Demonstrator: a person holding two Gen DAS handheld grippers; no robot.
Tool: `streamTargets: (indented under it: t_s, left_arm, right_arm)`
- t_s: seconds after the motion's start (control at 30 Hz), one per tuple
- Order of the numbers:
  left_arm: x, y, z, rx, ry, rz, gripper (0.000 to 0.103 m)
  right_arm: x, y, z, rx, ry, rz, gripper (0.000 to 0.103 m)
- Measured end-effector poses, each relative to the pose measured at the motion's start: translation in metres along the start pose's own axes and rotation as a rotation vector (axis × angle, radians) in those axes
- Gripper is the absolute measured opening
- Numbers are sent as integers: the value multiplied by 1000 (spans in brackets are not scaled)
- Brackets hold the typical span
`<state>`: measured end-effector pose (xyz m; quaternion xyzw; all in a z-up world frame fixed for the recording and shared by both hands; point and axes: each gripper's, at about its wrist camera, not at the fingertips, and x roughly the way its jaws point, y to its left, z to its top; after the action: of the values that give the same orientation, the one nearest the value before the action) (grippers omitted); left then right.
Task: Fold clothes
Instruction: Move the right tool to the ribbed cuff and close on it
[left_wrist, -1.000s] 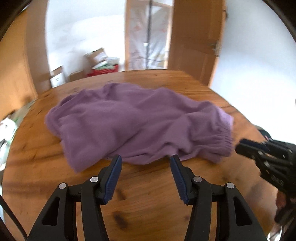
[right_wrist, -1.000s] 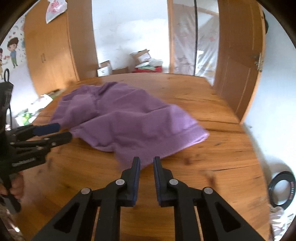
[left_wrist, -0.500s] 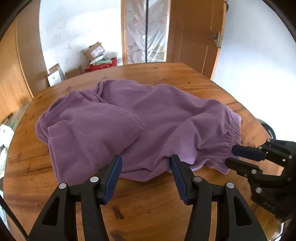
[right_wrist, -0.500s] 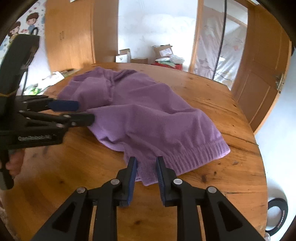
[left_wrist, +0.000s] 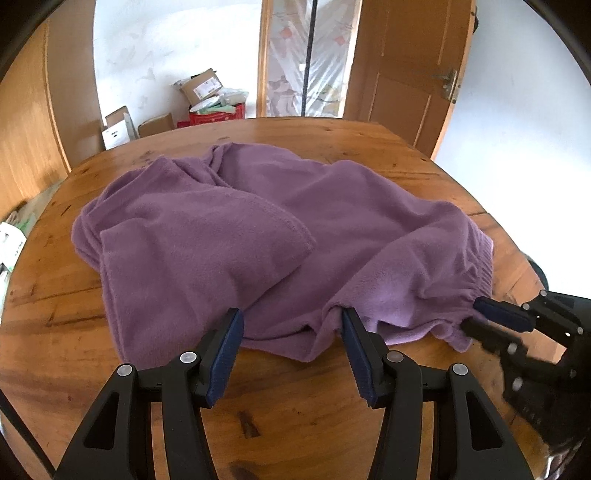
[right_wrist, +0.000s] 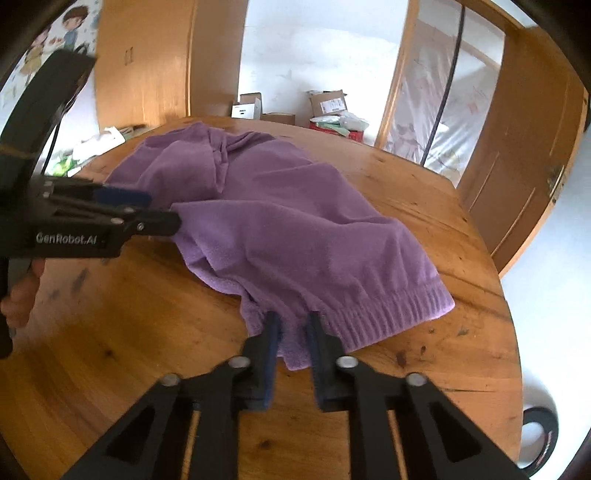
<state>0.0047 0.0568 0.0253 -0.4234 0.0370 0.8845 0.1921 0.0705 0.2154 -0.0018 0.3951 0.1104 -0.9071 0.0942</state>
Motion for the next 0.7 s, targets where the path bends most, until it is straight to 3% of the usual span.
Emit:
streamTargets:
  t_s: [0.07, 0.13, 0.3, 0.5, 0.7]
  left_arm:
    - [-3, 3, -2, -17, 9, -13, 57]
    - [-7, 5, -4, -35, 18, -30, 56]
    - [-29, 18, -12, -87, 4, -110, 56]
    - [-56, 45, -28, -168, -10, -167, 56]
    - [-65, 70, -45, -244, 19, -184, 56]
  right_arm:
    - [-6, -1, 2, 18, -7, -5, 8]
    - [-18, -2, 4, 60, -29, 47, 8]
    - [-42, 4, 11, 165, -45, 295, 8]
    - [-52, 38, 10, 163, -28, 565, 8]
    - [-47, 75, 9, 110, 3, 639, 8]
